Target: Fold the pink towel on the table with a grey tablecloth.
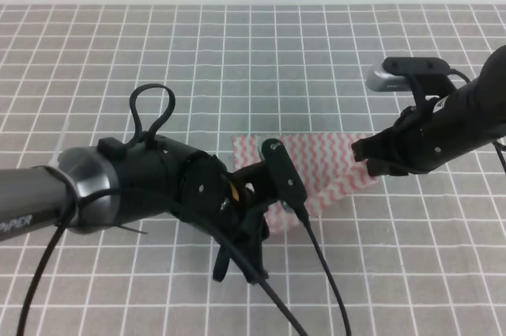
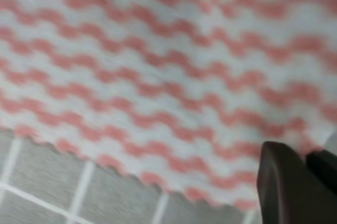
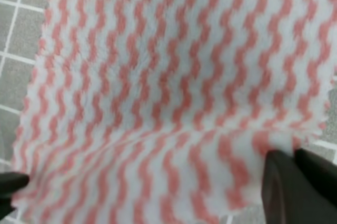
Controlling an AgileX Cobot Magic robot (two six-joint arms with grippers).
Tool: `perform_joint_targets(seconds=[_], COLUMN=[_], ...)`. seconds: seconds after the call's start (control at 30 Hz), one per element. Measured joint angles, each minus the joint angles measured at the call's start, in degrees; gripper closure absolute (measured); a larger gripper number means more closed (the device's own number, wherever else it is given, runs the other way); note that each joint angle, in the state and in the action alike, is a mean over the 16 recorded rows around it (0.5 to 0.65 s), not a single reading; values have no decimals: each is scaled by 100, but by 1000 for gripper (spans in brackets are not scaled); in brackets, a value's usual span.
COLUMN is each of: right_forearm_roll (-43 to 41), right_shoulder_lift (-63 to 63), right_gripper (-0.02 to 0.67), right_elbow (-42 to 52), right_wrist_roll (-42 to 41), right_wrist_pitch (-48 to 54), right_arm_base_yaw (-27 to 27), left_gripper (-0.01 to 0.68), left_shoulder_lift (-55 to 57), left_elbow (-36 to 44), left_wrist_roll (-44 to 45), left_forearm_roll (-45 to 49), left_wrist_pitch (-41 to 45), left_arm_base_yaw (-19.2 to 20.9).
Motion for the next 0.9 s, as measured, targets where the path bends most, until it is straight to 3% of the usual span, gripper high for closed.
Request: perform_joint_targets(seconds=[0.2,0.9], right_forearm_roll=[-48,-257], right_shoulder_lift=[-12,-36], right_gripper=[664,664], right_elbow=[3,4], right_wrist_roll=[0,0], right_wrist_pitch=[124,286], right_arm_base_yaw=[-38,-41], left_gripper=[665,673], left_shoulder_lift=[0,-8], left_elbow=[0,-9], left_wrist_roll=[-108,-383], left_forearm_roll=[42,87], left_wrist_pitch=[-281,-1111], left_arm_base_yaw=[19,122])
